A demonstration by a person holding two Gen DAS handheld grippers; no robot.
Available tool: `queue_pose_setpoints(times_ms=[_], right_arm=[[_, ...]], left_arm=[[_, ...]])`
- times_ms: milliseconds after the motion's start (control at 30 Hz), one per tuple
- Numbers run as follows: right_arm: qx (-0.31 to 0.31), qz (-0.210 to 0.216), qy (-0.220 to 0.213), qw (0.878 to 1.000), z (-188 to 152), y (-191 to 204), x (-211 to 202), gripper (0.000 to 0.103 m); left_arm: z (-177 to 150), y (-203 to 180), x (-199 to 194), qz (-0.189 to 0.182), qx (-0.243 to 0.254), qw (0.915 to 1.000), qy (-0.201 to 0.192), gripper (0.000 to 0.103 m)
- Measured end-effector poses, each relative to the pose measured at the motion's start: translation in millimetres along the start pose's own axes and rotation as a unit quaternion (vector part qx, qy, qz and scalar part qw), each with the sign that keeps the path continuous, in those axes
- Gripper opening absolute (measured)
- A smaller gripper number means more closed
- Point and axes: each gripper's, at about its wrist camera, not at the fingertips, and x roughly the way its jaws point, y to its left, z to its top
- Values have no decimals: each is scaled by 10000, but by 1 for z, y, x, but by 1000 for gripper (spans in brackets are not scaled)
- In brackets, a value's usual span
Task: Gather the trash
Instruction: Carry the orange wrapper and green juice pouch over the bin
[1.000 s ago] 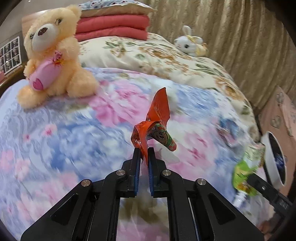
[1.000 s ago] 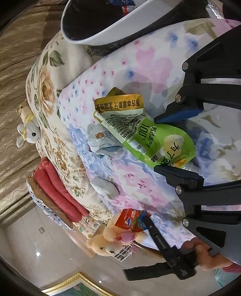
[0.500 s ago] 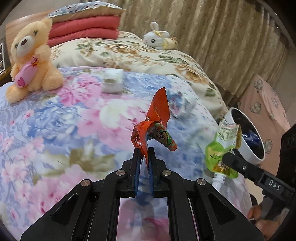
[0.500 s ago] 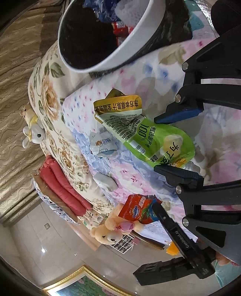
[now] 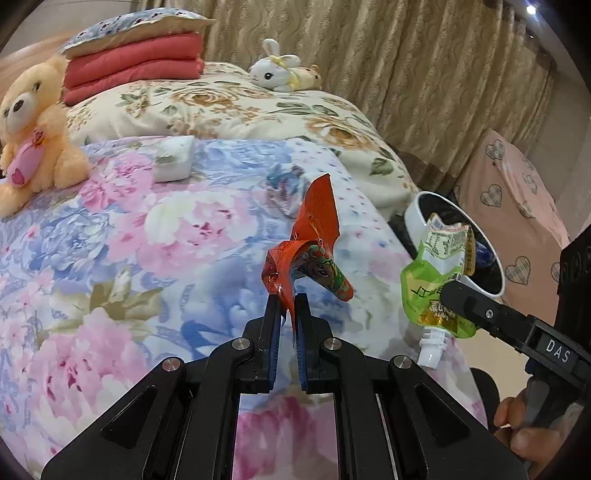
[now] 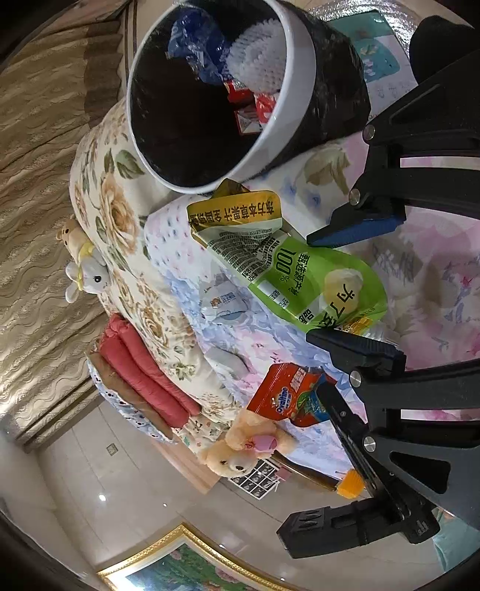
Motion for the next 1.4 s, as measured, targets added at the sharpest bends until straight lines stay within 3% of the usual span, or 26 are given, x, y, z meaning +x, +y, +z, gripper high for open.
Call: queue_pose_setpoints(times_ms=[1400], right_arm=[[420,-265,-767,9958,26,-67,-76,45]], left_arm=[[16,-119,8,-531,973,9938,44,7]])
